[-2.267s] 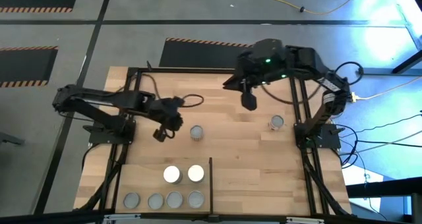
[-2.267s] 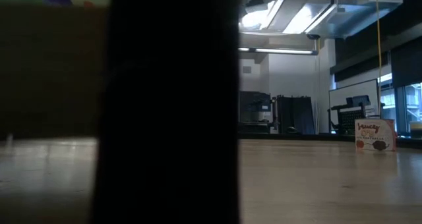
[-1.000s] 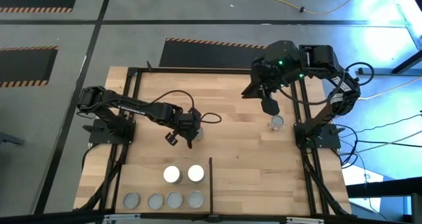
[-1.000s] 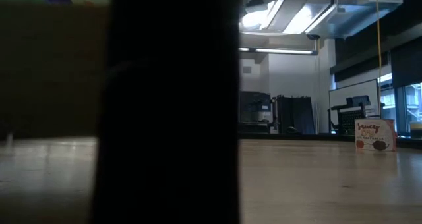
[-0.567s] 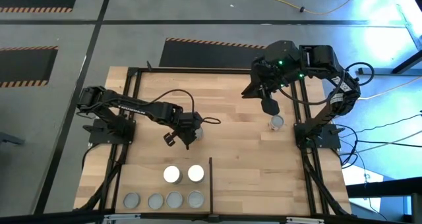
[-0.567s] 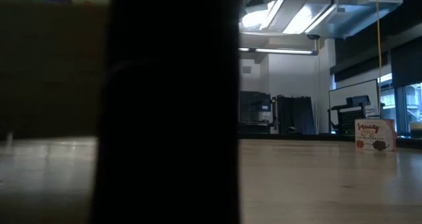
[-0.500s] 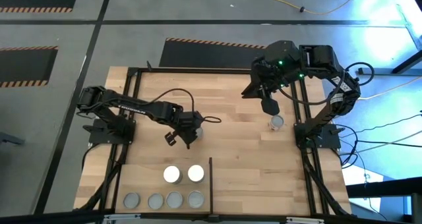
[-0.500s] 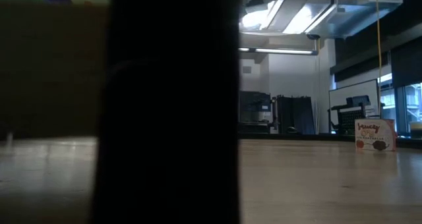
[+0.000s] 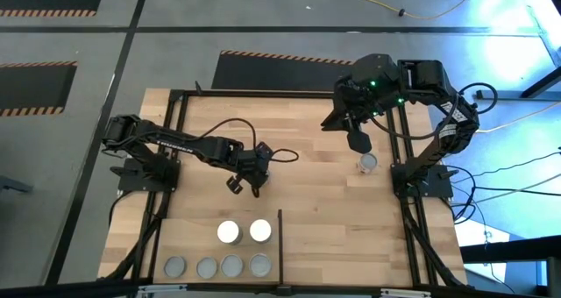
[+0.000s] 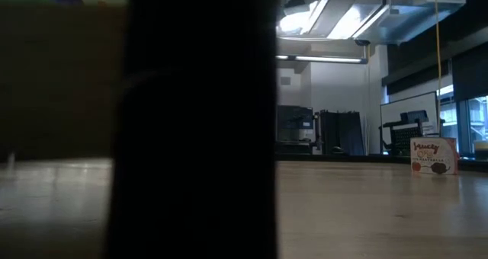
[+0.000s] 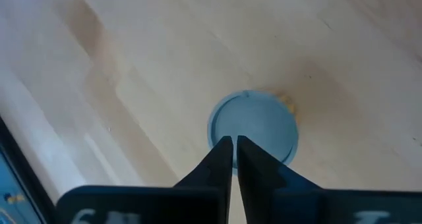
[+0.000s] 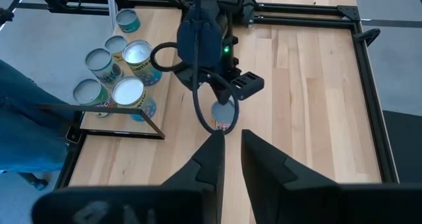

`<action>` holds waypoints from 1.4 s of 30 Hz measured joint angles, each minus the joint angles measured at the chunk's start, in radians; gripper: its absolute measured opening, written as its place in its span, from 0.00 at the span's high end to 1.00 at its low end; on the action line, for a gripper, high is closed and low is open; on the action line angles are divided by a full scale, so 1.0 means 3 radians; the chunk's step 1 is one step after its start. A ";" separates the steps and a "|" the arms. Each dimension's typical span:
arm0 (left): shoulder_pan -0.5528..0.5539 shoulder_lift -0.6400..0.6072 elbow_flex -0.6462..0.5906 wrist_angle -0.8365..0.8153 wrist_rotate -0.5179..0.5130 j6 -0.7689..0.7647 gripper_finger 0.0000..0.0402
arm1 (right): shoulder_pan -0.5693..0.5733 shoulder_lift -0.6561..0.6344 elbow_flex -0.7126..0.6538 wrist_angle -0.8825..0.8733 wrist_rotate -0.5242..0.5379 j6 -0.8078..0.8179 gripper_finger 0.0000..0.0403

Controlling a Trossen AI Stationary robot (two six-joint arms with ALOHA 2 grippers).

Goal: Pick and place cans onto a shelf
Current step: Put the canned black beans on the shelf

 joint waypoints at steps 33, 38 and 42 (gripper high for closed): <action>0.0098 -0.0001 -0.0160 -0.0186 0.0664 -0.0380 0.90 | 0.0000 0.0000 0.0000 0.0078 0.0000 0.0000 0.87; 0.0098 -0.0001 -0.0161 -0.0090 0.0668 -0.0187 0.90 | 0.0000 0.0000 -0.0001 0.0078 0.0000 -0.0001 0.87; 0.0098 0.0028 -0.0161 -0.0055 0.0670 -0.0161 0.90 | 0.0000 0.0000 -0.0001 0.0077 0.0000 -0.0001 0.87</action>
